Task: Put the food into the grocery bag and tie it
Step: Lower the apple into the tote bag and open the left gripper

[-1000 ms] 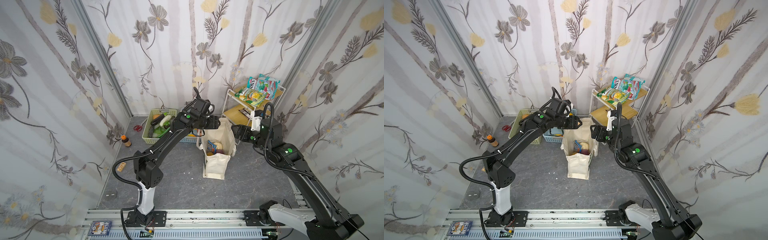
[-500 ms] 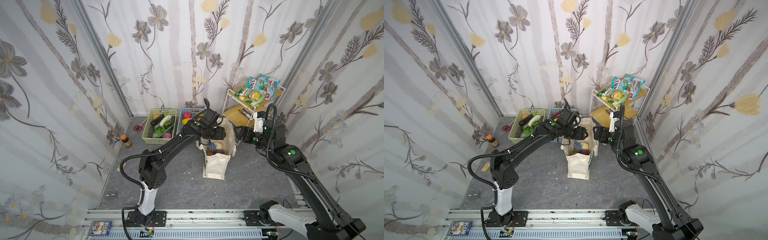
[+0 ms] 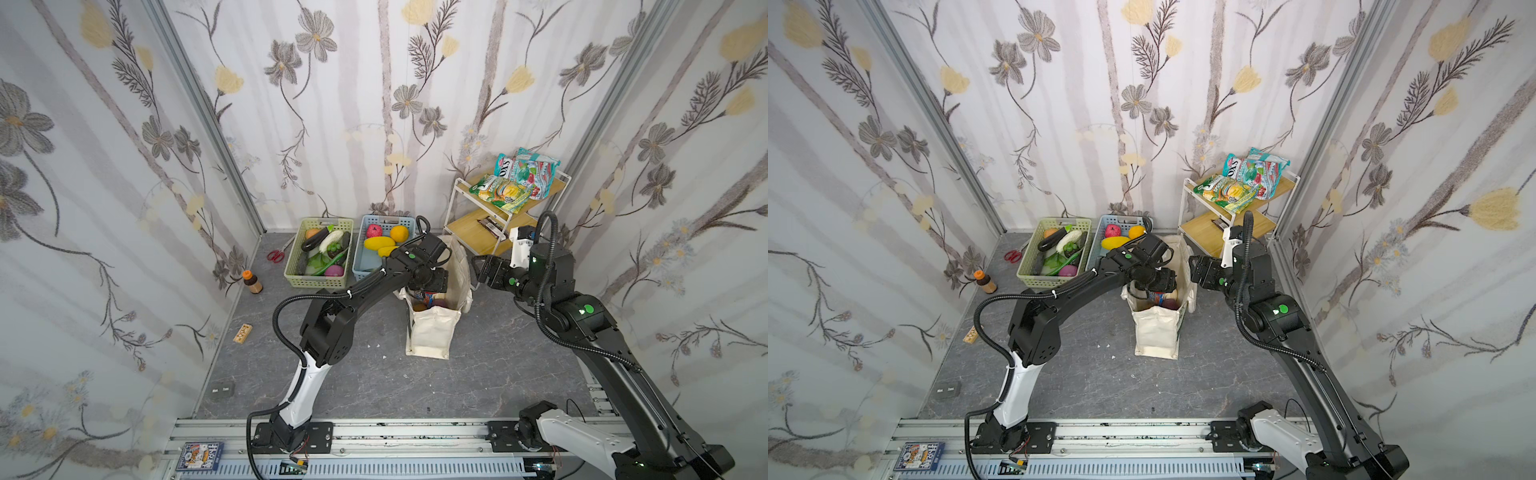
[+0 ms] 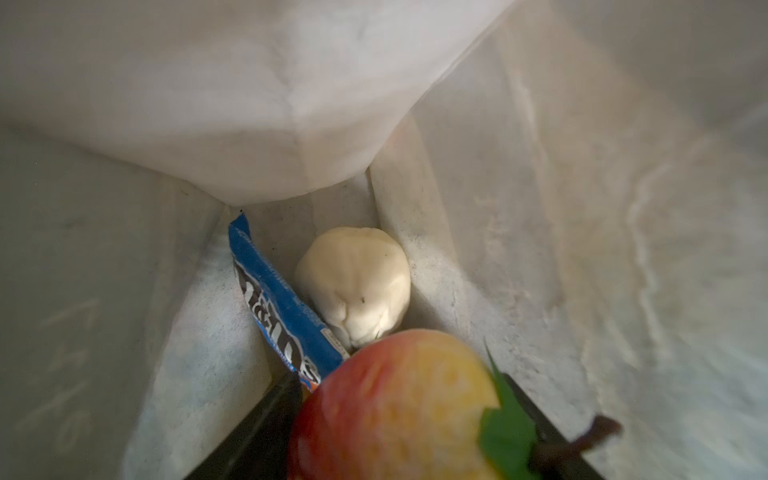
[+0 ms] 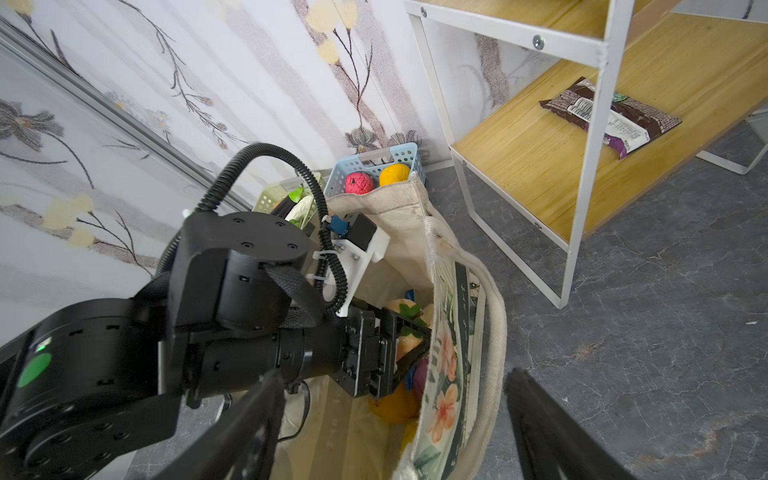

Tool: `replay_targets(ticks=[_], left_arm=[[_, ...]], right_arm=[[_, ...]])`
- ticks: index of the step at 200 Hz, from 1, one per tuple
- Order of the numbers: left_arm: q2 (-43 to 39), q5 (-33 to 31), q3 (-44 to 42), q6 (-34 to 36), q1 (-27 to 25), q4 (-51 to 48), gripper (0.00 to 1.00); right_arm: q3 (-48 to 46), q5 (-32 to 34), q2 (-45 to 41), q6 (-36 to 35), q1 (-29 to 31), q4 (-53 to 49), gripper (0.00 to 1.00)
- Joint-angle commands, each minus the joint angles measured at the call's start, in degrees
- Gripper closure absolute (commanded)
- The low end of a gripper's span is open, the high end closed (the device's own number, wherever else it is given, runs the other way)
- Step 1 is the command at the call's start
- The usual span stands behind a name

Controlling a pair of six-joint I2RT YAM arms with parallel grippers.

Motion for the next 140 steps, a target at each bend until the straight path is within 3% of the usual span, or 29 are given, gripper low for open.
replay_targets(ticks=[1,78,140], left_arm=[[1.4,-2.0,0.7,0.9,-0.3,-1.1,0.29],[5.5,-3.8,0.7,1.5,-0.7,-2.7,0.25],[5.6,-4.1,1.5,1.1,-0.8,-4.1,0.11]], right_arm=[[-0.1,-0.4,0.0,-0.4,-0.1,0.5,0.17],[0.3,-0.9,0.1,-0.5,-0.5,0.5,0.17],[0.8,-1.3,0.0,-0.7,-0.8,0.6,0.17]])
